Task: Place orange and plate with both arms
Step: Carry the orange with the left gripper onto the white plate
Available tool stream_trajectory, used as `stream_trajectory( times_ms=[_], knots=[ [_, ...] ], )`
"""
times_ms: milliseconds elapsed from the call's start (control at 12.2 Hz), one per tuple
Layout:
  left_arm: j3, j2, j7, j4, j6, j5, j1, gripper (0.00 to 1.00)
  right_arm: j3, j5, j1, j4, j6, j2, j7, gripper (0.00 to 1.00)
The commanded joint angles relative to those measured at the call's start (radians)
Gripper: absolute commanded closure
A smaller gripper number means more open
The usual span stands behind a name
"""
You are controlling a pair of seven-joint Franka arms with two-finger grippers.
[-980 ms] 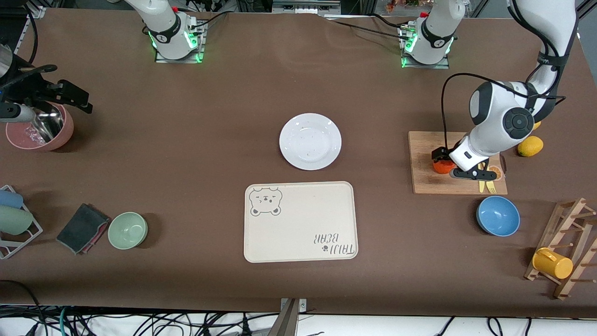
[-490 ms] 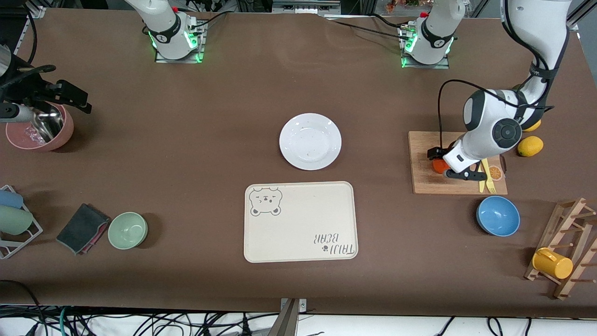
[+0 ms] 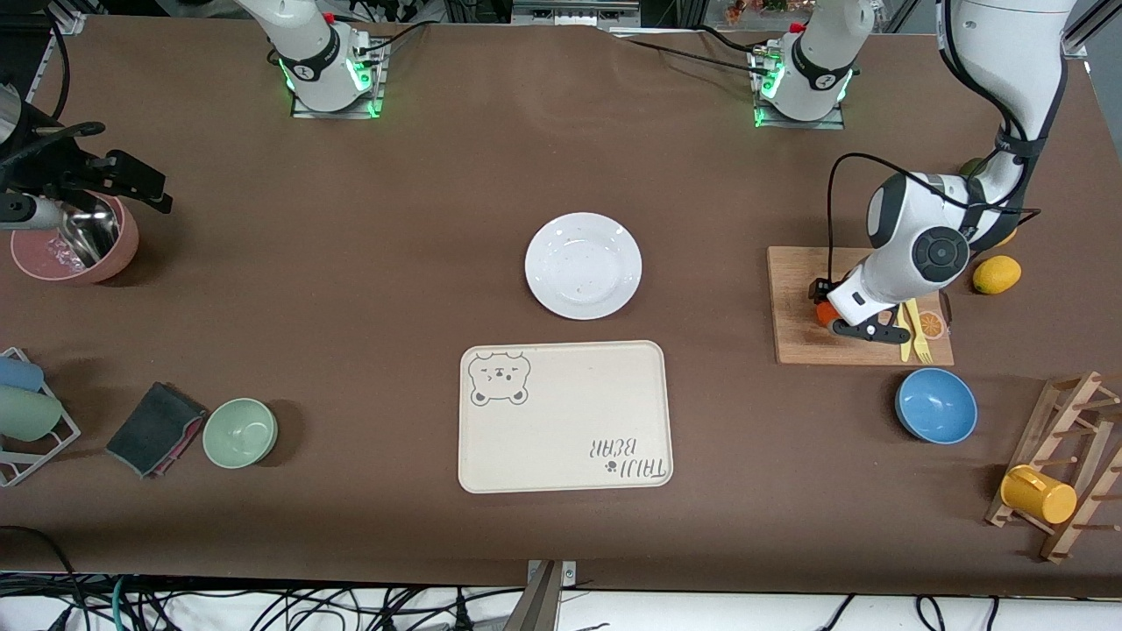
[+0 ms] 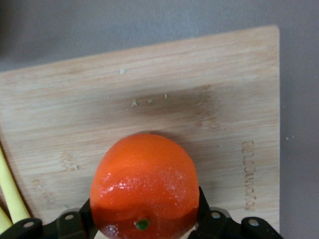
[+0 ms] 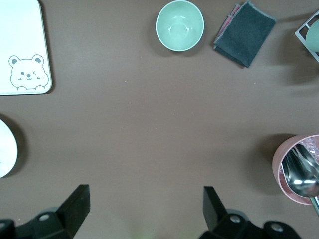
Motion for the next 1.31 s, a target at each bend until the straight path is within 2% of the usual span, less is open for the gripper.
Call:
stream_trajectory(
  times_ms=[0, 82, 327, 572, 654, 980, 1225],
  knots=[
    [-0.03, -0.061, -0.064, 0.026, -0.016, 0.019, -0.009, 0.88, 0.001, 0.011, -0.007, 0.002, 0.001, -0.006, -0.011, 0.0],
    [-0.085, -0.067, -0.164, 0.045, -0.035, 0.019, -0.009, 0.88, 0.001, 0.011, -0.007, 0.002, 0.001, -0.006, -0.011, 0.0],
    [-0.307, -0.04, -0.605, 0.121, -0.07, 0.017, -0.015, 0.88, 0.001, 0.011, -0.007, 0.002, 0.001, -0.006, -0.011, 0.0],
    [-0.507, 0.064, -0.897, 0.232, -0.073, 0.017, -0.03, 0.88, 0.001, 0.011, -0.007, 0.003, 0.001, -0.006, -0.011, 0.0],
    [-0.526, 0.101, -0.955, 0.261, -0.073, 0.017, -0.073, 0.88, 0.001, 0.011, -0.007, 0.003, 0.001, -0.006, -0.011, 0.0],
    [-0.523, 0.28, -1.154, 0.449, -0.07, 0.019, -0.291, 0.86, 0.001, 0.011, -0.007, 0.003, 0.001, -0.006, -0.011, 0.0],
    [-0.509, 0.348, -1.192, 0.47, -0.065, 0.034, -0.371, 0.86, 0.001, 0.011, -0.007, 0.003, 0.001, -0.006, -0.011, 0.0]
  ],
)
